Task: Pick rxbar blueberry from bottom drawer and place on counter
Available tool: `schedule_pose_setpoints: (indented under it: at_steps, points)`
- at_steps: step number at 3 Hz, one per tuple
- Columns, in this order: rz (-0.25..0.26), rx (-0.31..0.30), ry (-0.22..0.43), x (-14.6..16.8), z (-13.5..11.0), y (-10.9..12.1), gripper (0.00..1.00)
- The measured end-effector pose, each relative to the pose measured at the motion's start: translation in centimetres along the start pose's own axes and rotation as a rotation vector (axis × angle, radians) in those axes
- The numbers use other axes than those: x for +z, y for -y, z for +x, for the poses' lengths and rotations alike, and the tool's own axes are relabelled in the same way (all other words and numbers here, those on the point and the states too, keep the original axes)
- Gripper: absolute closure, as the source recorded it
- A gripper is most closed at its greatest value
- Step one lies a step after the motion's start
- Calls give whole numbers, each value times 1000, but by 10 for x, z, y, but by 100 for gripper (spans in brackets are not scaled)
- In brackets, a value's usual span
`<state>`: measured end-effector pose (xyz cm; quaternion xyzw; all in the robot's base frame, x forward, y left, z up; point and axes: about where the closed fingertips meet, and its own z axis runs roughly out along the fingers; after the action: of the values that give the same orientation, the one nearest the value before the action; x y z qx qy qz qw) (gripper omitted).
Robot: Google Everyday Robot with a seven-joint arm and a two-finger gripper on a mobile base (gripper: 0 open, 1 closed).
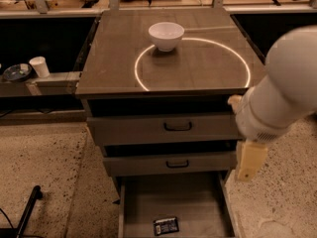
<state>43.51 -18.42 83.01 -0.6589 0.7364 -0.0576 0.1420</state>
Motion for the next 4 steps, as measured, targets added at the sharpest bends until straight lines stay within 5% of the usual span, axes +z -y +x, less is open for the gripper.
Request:
schedule_pose_setpoints:
  at_steps: [2, 3, 4]
  points:
    - [-89, -58, -6, 31, -1, -25, 0]
    - [-151, -139, 22, 77, -2, -38, 0]
    - [-209, -155, 152, 149, 7, -69, 0]
